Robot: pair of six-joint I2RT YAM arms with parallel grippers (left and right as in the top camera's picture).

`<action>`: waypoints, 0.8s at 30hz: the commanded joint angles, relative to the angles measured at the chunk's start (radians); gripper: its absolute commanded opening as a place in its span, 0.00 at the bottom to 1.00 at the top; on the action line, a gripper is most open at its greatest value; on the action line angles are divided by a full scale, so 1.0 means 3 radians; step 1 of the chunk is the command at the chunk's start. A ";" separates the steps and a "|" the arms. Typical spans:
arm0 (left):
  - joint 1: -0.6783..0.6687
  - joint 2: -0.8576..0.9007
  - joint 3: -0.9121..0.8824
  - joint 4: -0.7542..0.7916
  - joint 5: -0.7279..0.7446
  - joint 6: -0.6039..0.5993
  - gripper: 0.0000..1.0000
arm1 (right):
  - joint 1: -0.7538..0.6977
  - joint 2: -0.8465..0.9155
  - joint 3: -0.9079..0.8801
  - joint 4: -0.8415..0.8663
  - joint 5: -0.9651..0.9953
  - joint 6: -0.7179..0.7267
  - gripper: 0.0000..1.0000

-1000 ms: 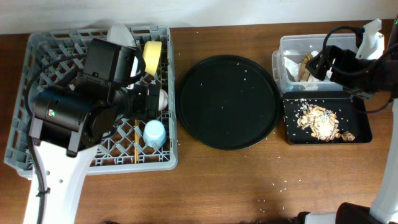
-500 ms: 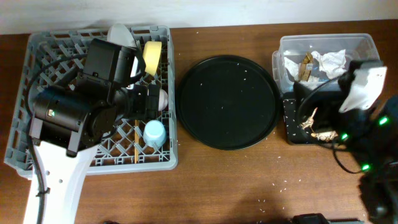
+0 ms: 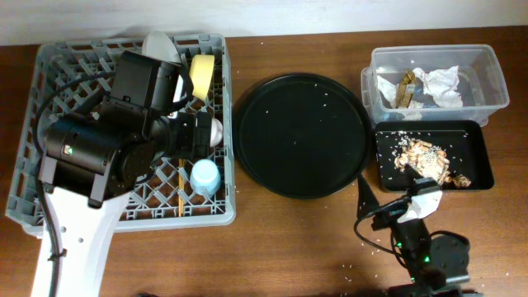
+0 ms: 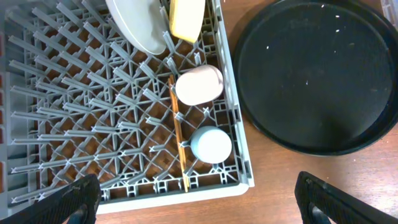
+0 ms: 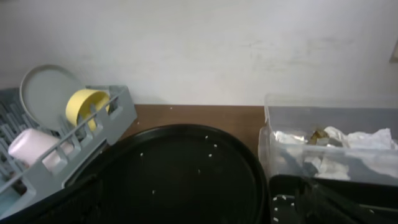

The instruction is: Sort waste into correct bins and load items into the dishwasher rack

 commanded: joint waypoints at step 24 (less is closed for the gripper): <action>-0.0001 -0.0001 0.0033 0.0004 -0.0045 0.0042 0.99 | 0.0191 -0.0559 -0.0729 0.0122 0.0141 -0.0025 0.99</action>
